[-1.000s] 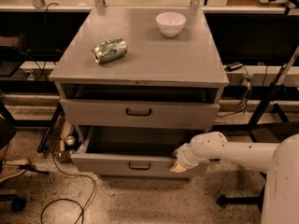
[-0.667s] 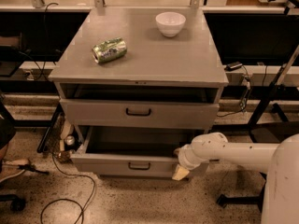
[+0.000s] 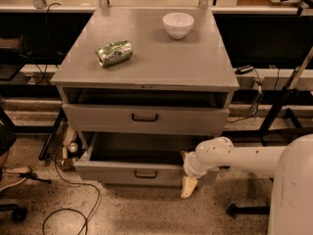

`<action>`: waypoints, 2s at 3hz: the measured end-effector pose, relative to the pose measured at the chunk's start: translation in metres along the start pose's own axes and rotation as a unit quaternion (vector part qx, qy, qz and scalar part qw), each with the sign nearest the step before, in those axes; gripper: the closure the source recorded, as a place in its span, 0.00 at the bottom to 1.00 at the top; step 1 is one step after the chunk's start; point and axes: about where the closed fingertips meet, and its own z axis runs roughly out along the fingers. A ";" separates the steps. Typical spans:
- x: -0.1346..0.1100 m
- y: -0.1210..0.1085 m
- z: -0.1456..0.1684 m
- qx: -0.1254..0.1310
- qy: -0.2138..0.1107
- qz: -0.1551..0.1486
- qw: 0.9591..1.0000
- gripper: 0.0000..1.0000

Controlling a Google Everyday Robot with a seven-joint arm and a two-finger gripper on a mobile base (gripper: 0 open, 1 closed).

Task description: Open middle drawer

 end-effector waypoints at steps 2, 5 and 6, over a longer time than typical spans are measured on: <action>0.014 0.021 -0.004 -0.027 0.013 0.021 0.999 0.48; 0.019 0.037 -0.014 -0.030 0.015 0.043 0.999 1.00; 0.023 0.052 -0.019 -0.029 0.015 0.062 0.998 1.00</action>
Offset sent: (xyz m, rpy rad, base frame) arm -0.0364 -0.0355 -0.0085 0.0079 0.1250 -0.0867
